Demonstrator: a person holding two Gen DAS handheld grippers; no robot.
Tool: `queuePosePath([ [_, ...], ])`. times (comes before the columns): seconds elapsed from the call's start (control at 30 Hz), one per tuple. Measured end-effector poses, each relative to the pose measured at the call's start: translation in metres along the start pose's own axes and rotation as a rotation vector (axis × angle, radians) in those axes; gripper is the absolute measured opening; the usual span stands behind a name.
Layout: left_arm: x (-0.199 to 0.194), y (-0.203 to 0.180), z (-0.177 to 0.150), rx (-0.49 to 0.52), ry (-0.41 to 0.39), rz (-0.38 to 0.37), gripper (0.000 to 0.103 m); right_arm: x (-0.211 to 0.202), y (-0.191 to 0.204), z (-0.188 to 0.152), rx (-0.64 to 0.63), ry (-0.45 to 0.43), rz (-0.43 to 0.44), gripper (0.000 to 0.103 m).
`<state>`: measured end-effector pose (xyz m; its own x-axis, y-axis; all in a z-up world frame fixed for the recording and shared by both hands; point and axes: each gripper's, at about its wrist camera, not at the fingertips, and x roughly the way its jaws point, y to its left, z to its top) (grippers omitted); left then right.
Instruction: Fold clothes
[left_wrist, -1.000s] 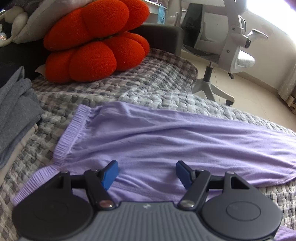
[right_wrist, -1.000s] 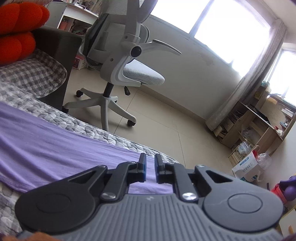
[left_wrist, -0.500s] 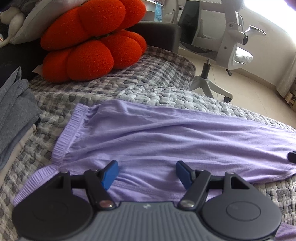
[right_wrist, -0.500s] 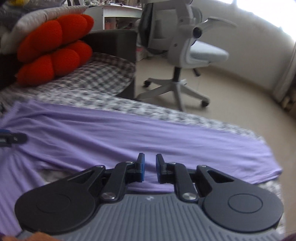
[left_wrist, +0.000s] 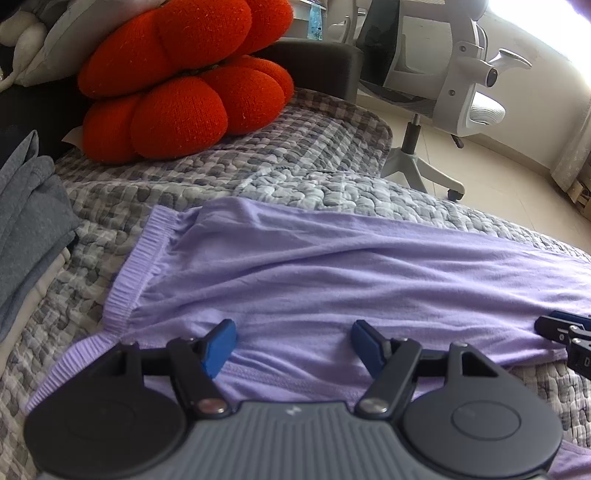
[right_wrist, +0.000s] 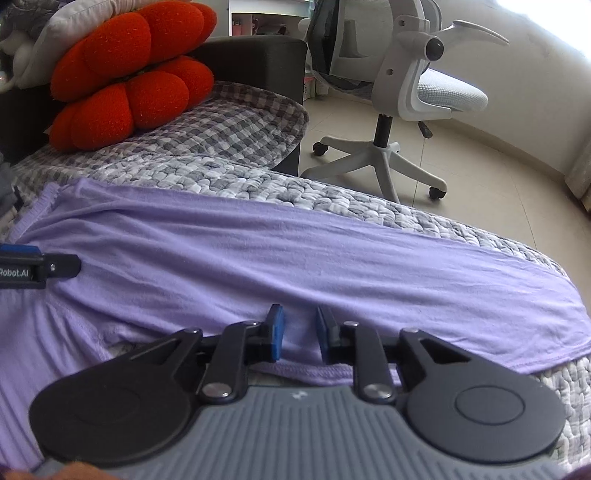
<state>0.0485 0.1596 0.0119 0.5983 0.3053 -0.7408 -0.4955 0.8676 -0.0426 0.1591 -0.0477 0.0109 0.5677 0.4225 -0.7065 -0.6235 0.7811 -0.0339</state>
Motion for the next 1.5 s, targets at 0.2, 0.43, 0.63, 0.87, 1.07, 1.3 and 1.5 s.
queuePosePath([
  [0.2, 0.010, 0.008, 0.006, -0.017, 0.000, -0.012, 0.076, 0.004, 0.004, 0.004, 0.006, -0.010, -0.017, 0.026],
  [0.43, 0.012, 0.007, 0.009, 0.004, -0.011, -0.001, 0.078, 0.012, 0.007, 0.011, 0.014, -0.028, -0.032, 0.030],
  [0.63, 0.014, 0.014, 0.013, -0.011, -0.019, 0.010, 0.078, 0.018, 0.011, 0.016, 0.015, -0.036, -0.040, 0.035],
  [0.87, 0.017, 0.017, 0.017, -0.009, -0.023, 0.016, 0.078, 0.021, 0.011, 0.020, 0.023, -0.046, -0.041, 0.035],
  [1.07, 0.016, 0.021, 0.019, -0.008, -0.031, 0.021, 0.077, 0.018, 0.016, 0.021, 0.004, -0.056, -0.047, 0.035],
  [1.3, 0.009, 0.029, 0.022, 0.006, -0.064, 0.064, 0.076, 0.002, 0.026, 0.015, -0.029, -0.070, -0.037, 0.035],
  [1.5, 0.001, 0.050, 0.026, -0.048, -0.067, 0.044, 0.076, -0.015, 0.032, 0.009, -0.029, -0.081, -0.027, 0.035],
])
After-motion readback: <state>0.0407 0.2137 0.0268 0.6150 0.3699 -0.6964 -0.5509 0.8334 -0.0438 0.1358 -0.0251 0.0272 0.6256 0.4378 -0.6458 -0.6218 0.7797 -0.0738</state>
